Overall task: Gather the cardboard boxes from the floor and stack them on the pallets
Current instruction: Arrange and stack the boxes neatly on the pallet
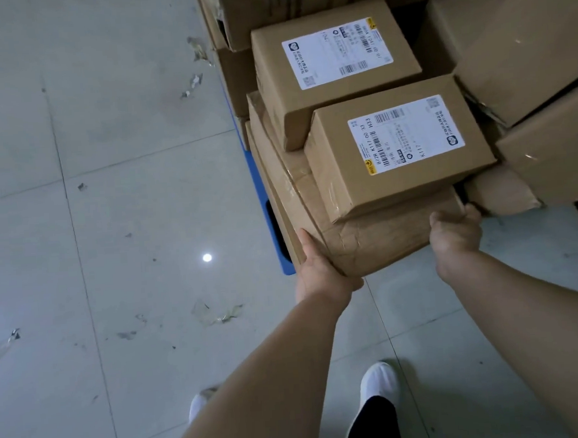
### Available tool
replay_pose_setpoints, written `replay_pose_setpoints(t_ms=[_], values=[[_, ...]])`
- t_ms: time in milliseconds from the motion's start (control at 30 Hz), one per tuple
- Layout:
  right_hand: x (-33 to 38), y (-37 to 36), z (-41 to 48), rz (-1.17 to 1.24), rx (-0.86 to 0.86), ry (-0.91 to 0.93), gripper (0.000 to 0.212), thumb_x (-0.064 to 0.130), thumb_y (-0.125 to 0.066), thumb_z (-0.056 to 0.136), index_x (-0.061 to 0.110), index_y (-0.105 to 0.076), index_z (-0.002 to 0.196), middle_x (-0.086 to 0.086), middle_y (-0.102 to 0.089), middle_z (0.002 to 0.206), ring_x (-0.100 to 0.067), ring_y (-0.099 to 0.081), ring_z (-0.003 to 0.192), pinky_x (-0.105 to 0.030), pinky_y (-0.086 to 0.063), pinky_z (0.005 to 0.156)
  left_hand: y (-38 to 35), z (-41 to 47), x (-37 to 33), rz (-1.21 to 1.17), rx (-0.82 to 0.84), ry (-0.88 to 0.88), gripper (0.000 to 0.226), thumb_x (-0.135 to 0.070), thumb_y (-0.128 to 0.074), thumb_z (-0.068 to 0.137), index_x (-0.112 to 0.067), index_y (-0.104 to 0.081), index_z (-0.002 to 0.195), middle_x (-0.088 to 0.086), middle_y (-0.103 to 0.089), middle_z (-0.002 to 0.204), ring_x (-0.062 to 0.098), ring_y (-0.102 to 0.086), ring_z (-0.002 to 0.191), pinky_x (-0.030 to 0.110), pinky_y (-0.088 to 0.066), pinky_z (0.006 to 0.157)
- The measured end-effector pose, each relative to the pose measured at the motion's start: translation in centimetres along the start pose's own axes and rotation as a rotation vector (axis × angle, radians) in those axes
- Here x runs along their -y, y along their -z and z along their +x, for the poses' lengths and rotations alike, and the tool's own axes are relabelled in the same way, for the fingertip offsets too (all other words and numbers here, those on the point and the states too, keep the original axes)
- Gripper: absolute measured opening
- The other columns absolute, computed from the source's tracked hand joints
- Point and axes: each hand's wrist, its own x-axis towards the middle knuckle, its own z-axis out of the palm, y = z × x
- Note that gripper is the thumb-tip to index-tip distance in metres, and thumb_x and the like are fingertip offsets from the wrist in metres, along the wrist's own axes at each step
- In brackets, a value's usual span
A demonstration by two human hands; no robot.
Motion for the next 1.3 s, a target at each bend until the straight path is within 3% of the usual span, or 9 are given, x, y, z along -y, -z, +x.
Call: replay_pose_setpoints(t_ms=[100, 200, 267, 467, 600, 700, 833, 1067, 1300], values=[[0.0, -0.2, -0.3, 0.008, 0.005, -0.017, 0.064, 0.014, -0.052, 0.097, 0.022, -0.023, 0.152, -0.011, -0.045, 0.145, -0.026, -0.059, 0.104, -0.030, -0.049, 0.078, 0.5, 0.1, -0.4, 0.012, -0.017, -0.038, 0.123, -0.016, -0.075, 0.080, -0.035, 0.025, 0.148, 0.006, -0.056, 0.119, 0.026, -0.058, 0.104, 0.044, -0.054, 0.091], [-0.2, -0.4, -1.2, -0.034, -0.002, -0.004, 0.065, 0.016, -0.055, 0.096, 0.022, -0.023, 0.152, -0.011, -0.040, 0.149, -0.031, -0.053, 0.123, -0.039, -0.049, 0.098, 1.4, 0.3, -0.6, -0.002, -0.006, -0.020, 0.122, -0.011, -0.073, 0.080, -0.036, 0.025, 0.148, 0.001, -0.054, 0.104, 0.021, -0.056, 0.094, 0.038, -0.055, 0.087], [-0.6, -0.7, -1.6, -0.041, -0.008, 0.012, 0.066, 0.015, -0.057, 0.095, 0.021, -0.025, 0.152, -0.012, -0.041, 0.149, -0.033, -0.051, 0.126, -0.037, -0.047, 0.099, 1.9, 0.2, -0.7, -0.016, -0.002, -0.013, 0.122, -0.008, -0.073, 0.079, -0.037, 0.023, 0.149, -0.004, -0.049, 0.092, 0.019, -0.054, 0.088, 0.035, -0.055, 0.082], [-0.9, -1.3, -2.8, -0.048, -0.015, 0.018, 0.068, 0.008, -0.059, 0.093, 0.023, -0.027, 0.151, -0.009, -0.040, 0.149, -0.033, -0.050, 0.127, -0.033, -0.045, 0.096, 1.6, 0.0, -0.4, -0.131, -0.026, 0.049, 0.115, -0.017, -0.078, 0.075, -0.041, 0.007, 0.149, 0.001, -0.055, 0.116, 0.024, -0.060, 0.099, 0.041, -0.057, 0.082], [-0.9, -2.0, -3.6, -0.039, 0.032, 0.011, 0.068, 0.006, -0.059, 0.093, 0.024, -0.027, 0.151, -0.005, -0.036, 0.152, -0.032, -0.045, 0.132, -0.032, -0.040, 0.100, 2.1, 0.1, 0.3, -0.169, -0.057, 0.082, 0.109, -0.022, -0.080, 0.074, -0.035, 0.000, 0.148, 0.002, -0.057, 0.111, 0.023, -0.061, 0.094, 0.035, -0.058, 0.065], [-0.3, -2.3, -3.9, -0.039, 0.024, -0.023, 0.070, 0.003, -0.057, 0.093, 0.022, -0.024, 0.152, -0.007, -0.034, 0.153, -0.034, -0.045, 0.133, -0.038, -0.040, 0.105, 2.3, 0.2, 0.1, -0.150, -0.045, 0.111, 0.110, -0.021, -0.078, 0.074, -0.039, 0.002, 0.147, 0.000, -0.057, 0.106, 0.026, -0.063, 0.096, 0.044, -0.059, 0.078], [-0.4, -2.1, -3.9, -0.088, 0.024, -0.038, 0.070, 0.004, -0.057, 0.094, 0.020, -0.023, 0.152, -0.009, -0.032, 0.154, -0.035, -0.044, 0.133, -0.043, -0.043, 0.107, 2.3, 0.4, -0.3, -0.252, -0.025, 0.155, 0.096, -0.019, -0.067, 0.079, -0.047, -0.001, 0.143, -0.005, -0.048, 0.098, 0.033, -0.060, 0.099, 0.049, -0.058, 0.080], [-0.4, -2.2, -4.5, -0.115, 0.006, -0.085, 0.071, 0.007, -0.059, 0.093, 0.022, -0.022, 0.151, -0.011, -0.033, 0.152, -0.037, -0.047, 0.128, -0.048, -0.048, 0.101, 2.8, 0.2, -0.6, -0.173, -0.054, 0.141, 0.087, -0.016, -0.054, 0.087, -0.044, 0.003, 0.147, 0.007, -0.054, 0.116, 0.032, -0.060, 0.099, 0.048, -0.057, 0.085], [-0.1, -2.2, -4.7, -0.140, 0.003, -0.106, 0.071, 0.006, -0.057, 0.093, 0.025, -0.022, 0.151, -0.014, -0.039, 0.148, -0.038, -0.050, 0.125, -0.051, -0.048, 0.099, 3.3, 0.0, -0.6, -0.028, -0.066, 0.140, 0.099, -0.011, -0.057, 0.088, -0.038, 0.015, 0.150, 0.003, -0.050, 0.099, 0.027, -0.062, 0.097, 0.044, -0.056, 0.087]])
